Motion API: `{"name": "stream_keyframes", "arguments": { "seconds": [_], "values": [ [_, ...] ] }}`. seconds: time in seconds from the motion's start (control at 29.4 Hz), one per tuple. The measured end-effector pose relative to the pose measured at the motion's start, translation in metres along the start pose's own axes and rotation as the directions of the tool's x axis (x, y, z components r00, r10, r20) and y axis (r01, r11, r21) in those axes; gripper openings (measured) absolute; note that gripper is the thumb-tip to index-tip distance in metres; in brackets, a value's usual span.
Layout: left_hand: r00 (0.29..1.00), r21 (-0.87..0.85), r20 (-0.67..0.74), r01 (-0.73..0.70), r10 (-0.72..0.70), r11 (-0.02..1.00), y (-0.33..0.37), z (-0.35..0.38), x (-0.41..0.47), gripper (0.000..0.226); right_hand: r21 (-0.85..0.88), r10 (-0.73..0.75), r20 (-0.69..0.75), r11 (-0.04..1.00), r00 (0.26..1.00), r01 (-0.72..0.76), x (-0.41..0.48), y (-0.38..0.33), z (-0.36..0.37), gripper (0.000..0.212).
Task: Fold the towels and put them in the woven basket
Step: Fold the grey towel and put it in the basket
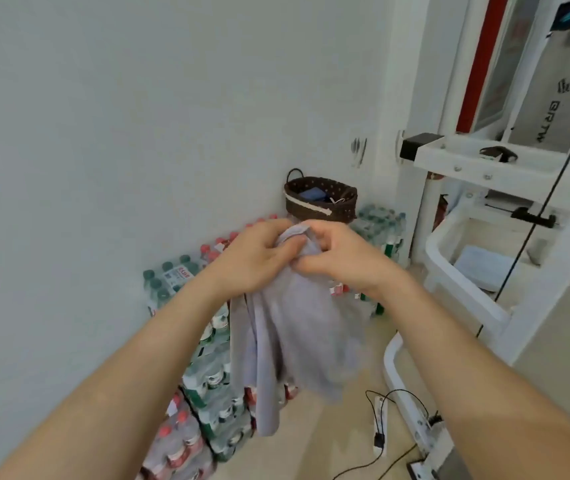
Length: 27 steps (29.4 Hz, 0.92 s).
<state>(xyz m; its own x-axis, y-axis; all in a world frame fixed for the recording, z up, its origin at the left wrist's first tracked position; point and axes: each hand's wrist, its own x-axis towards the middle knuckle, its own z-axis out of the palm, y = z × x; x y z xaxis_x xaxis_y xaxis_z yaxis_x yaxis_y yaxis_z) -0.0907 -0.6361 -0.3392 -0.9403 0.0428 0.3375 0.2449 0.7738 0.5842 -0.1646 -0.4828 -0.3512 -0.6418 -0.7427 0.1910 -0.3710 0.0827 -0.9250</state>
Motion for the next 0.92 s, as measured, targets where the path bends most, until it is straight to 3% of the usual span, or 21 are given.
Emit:
{"name": "stream_keyframes", "arguments": {
  "seconds": [0.1, 0.17, 0.2, 0.27, 0.34, 0.41, 0.44, 0.51, 0.61, 0.71, 0.82, 0.92],
  "values": [
    [0.995, 0.376, -0.075, 0.088, -0.064, 0.922, -0.047, -0.010, -0.001, 0.018, -0.071, 0.080, -0.024, 0.994, 0.997, -0.081, 0.034, 0.026, -0.001, 0.019],
    [0.979, 0.467, -0.112, 0.203, -0.171, 0.861, -0.082, -0.019, -0.005, 0.019, -0.215, 0.125, 0.027, 0.970, 0.992, -0.116, 0.055, 0.041, -0.009, 0.011],
    [0.958, 0.432, -0.167, 0.284, -0.234, 0.856, -0.100, -0.023, -0.006, 0.021, -0.259, 0.127, 0.042, 0.959, 0.991, -0.112, 0.068, 0.049, -0.013, 0.012],
    [0.891, 0.106, -0.246, 0.416, -0.381, 0.903, -0.124, -0.025, -0.001, 0.024, -0.258, 0.109, 0.122, 0.963, 0.986, -0.075, 0.097, 0.064, -0.018, 0.011],
    [0.849, -0.140, -0.220, 0.461, -0.481, 0.877, -0.132, -0.024, 0.022, 0.024, -0.209, 0.137, 0.341, 0.976, 0.930, -0.067, 0.133, 0.076, -0.008, 0.038],
    [0.880, -0.154, -0.151, 0.429, -0.450, 0.890, -0.133, -0.031, 0.051, 0.026, -0.149, 0.144, 0.472, 0.985, 0.870, -0.082, 0.168, 0.092, 0.020, 0.057],
    [0.899, -0.130, -0.134, 0.402, -0.417, 0.907, -0.137, -0.035, 0.063, 0.024, -0.122, 0.119, 0.491, 0.990, 0.863, -0.067, 0.183, 0.097, 0.035, 0.048],
    [0.916, -0.114, -0.126, 0.368, -0.381, 0.923, -0.152, -0.049, 0.078, 0.024, -0.096, 0.079, 0.453, 0.995, 0.888, -0.039, 0.210, 0.108, 0.050, 0.011],
    [0.914, -0.035, -0.180, 0.364, -0.364, 0.931, -0.184, -0.072, 0.082, 0.029, -0.072, 0.104, 0.483, 0.994, 0.869, -0.079, 0.246, 0.120, 0.038, 0.030],
    [0.906, 0.295, -0.255, 0.404, -0.336, 0.866, -0.223, -0.094, 0.089, 0.030, -0.246, 0.089, 0.380, 0.969, 0.921, 0.008, 0.295, 0.124, 0.012, 0.043],
    [0.906, 0.523, -0.209, 0.421, -0.367, 0.741, -0.276, -0.096, 0.089, 0.021, -0.480, 0.076, 0.285, 0.874, 0.955, 0.074, 0.345, 0.137, -0.002, 0.026],
    [0.865, 0.498, -0.158, 0.487, -0.477, 0.717, -0.318, -0.095, 0.087, 0.017, -0.641, 0.151, 0.246, 0.766, 0.958, 0.044, 0.390, 0.146, -0.009, 0.015]
  ]
}}
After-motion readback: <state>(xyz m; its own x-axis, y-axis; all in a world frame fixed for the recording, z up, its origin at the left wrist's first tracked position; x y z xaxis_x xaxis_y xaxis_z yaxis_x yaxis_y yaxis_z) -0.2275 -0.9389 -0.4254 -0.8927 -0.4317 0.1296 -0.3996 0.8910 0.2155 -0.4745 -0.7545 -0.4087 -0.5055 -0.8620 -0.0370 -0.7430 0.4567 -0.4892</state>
